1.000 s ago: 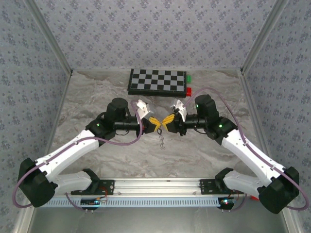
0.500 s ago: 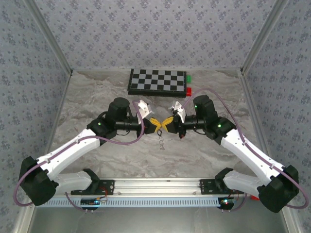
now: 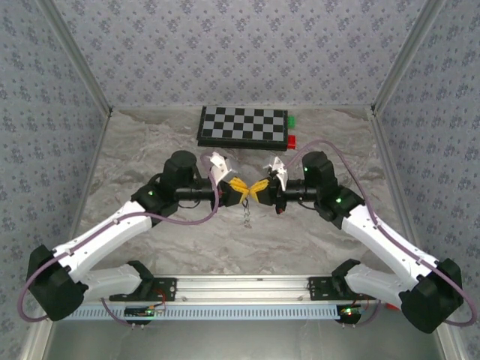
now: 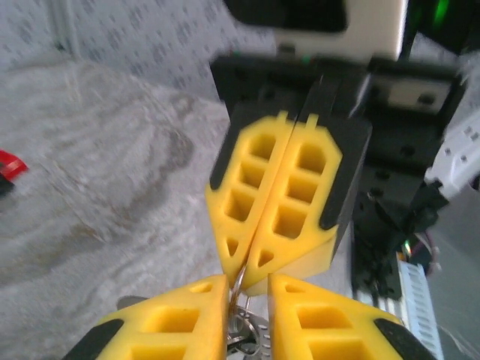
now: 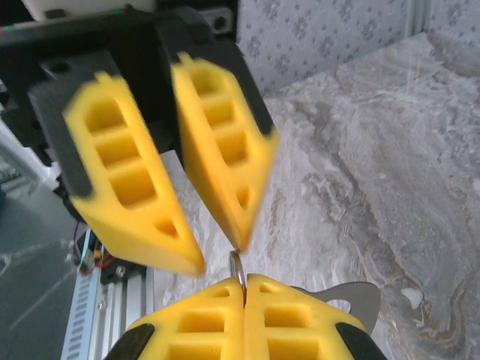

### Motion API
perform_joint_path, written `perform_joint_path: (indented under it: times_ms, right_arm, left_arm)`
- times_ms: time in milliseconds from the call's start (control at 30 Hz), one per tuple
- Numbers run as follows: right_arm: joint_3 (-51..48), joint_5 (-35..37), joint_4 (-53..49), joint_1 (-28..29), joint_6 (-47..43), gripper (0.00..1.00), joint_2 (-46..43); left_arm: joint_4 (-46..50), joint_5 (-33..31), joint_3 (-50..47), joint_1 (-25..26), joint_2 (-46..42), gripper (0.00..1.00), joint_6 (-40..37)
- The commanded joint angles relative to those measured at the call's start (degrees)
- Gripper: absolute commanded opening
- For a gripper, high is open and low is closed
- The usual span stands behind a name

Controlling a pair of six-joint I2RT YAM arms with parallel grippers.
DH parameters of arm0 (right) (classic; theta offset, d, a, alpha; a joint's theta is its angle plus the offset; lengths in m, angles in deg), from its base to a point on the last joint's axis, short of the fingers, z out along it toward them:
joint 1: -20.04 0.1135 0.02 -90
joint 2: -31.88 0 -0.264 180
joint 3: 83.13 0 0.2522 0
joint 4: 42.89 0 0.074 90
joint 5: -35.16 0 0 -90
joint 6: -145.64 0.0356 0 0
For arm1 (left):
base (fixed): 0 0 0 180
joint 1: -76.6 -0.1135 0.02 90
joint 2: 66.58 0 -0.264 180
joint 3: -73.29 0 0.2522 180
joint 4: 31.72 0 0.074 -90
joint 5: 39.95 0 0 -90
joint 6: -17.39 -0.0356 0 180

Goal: Put the keys on the keyring

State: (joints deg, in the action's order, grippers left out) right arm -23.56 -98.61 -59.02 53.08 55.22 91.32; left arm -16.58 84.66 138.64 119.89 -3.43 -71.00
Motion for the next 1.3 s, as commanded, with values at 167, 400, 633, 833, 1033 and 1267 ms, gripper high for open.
perform_joint_path:
  times_ms: [167,400,633,833,1033,1267]
  right_arm:
    - [-12.2,0.8,35.4,-4.2,19.0,0.0,-3.2]
    - [-14.5,2.0,46.8,-5.1,25.6,0.0,-3.4]
    - [-14.3,1.2,47.2,-4.8,27.2,0.0,-4.3]
    - [-14.7,0.7,47.1,-4.3,27.2,0.0,-4.5]
    - [-14.7,0.0,46.9,-3.8,26.8,0.0,-4.2]
    - [-14.7,0.2,46.2,-3.9,26.2,0.0,-4.4]
  left_arm:
    - [-17.5,-5.4,-9.1,-0.4,-9.1,0.38,9.1]
    - [-17.1,-8.3,-11.5,-0.3,-7.8,0.41,9.0]
    - [-19.0,-8.9,-11.3,-0.3,-3.1,0.44,9.2]
    - [-20.5,-6.1,-9.7,-0.3,0.0,0.45,9.5]
    - [-21.7,-4.6,-8.3,0.1,2.4,0.46,10.2]
    - [-22.1,-4.0,-7.4,0.8,3.7,0.47,10.4]
